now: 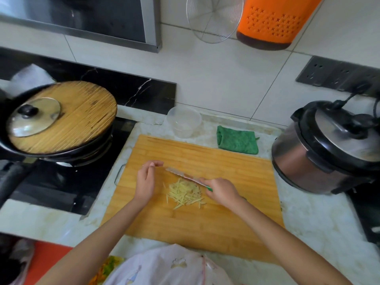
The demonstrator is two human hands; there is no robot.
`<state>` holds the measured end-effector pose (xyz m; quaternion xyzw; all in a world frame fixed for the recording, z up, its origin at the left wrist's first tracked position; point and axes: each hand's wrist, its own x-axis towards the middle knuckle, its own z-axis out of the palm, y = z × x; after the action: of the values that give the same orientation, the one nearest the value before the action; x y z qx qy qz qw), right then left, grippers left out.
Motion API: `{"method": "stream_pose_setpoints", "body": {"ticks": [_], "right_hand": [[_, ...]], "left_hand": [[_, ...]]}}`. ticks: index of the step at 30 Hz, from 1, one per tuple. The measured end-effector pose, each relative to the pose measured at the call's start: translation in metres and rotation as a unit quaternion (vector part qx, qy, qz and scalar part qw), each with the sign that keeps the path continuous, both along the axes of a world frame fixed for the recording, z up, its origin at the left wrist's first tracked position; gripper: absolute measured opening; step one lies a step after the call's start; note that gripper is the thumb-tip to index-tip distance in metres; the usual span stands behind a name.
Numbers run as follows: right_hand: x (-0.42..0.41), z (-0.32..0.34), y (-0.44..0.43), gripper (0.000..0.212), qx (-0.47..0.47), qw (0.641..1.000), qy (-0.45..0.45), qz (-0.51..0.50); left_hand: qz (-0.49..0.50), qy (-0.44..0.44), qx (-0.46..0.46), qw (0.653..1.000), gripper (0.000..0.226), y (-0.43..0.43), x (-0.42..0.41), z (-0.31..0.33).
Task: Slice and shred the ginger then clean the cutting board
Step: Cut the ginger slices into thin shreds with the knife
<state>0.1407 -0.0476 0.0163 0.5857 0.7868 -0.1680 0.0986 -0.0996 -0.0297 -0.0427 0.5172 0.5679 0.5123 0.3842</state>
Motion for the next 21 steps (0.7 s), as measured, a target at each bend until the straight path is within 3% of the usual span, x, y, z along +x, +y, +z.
{"method": "stream_pose_setpoints", "body": {"ticks": [5, 7, 8, 9, 12, 14, 15, 16, 18, 21], "right_hand": [[0.028, 0.003, 0.007, 0.051, -0.023, 1.000, 0.016, 0.006], [0.035, 0.005, 0.006, 0.044, -0.035, 0.996, 0.079, -0.033], [0.035, 0.007, 0.005, 0.032, -0.053, 0.983, 0.154, -0.079], [0.035, 0.010, 0.003, 0.018, -0.077, 0.957, 0.247, -0.132], [0.028, 0.028, -0.009, 0.020, -0.176, 0.813, 0.472, -0.290], [0.024, 0.036, -0.019, 0.026, -0.216, 0.722, 0.572, -0.325], [0.024, 0.040, -0.023, 0.029, -0.230, 0.688, 0.603, -0.334], [0.025, 0.042, -0.026, 0.031, -0.238, 0.667, 0.620, -0.336], [0.028, 0.044, -0.031, 0.033, -0.251, 0.649, 0.634, -0.337], [0.035, 0.041, -0.043, 0.033, -0.261, 0.652, 0.628, -0.335]], "left_hand": [[0.002, 0.016, 0.004, 1.000, 0.036, 0.003, -0.007, 0.006], [-0.011, 0.024, 0.008, 1.000, 0.031, 0.009, -0.005, 0.013], [-0.018, 0.021, 0.008, 1.000, 0.026, 0.012, -0.002, 0.020], [-0.023, 0.009, 0.000, 1.000, 0.021, 0.016, 0.003, 0.029], [-0.055, -0.070, -0.079, 0.993, 0.021, 0.021, 0.024, 0.055], [-0.121, -0.200, -0.164, 0.958, 0.025, 0.018, 0.043, 0.073], [-0.163, -0.282, -0.204, 0.923, 0.024, 0.015, 0.053, 0.083], [-0.196, -0.344, -0.228, 0.890, 0.024, 0.012, 0.062, 0.089], [-0.237, -0.389, -0.245, 0.856, 0.030, 0.008, 0.076, 0.097], [-0.241, -0.389, -0.259, 0.851, 0.032, 0.003, 0.086, 0.096]]}}
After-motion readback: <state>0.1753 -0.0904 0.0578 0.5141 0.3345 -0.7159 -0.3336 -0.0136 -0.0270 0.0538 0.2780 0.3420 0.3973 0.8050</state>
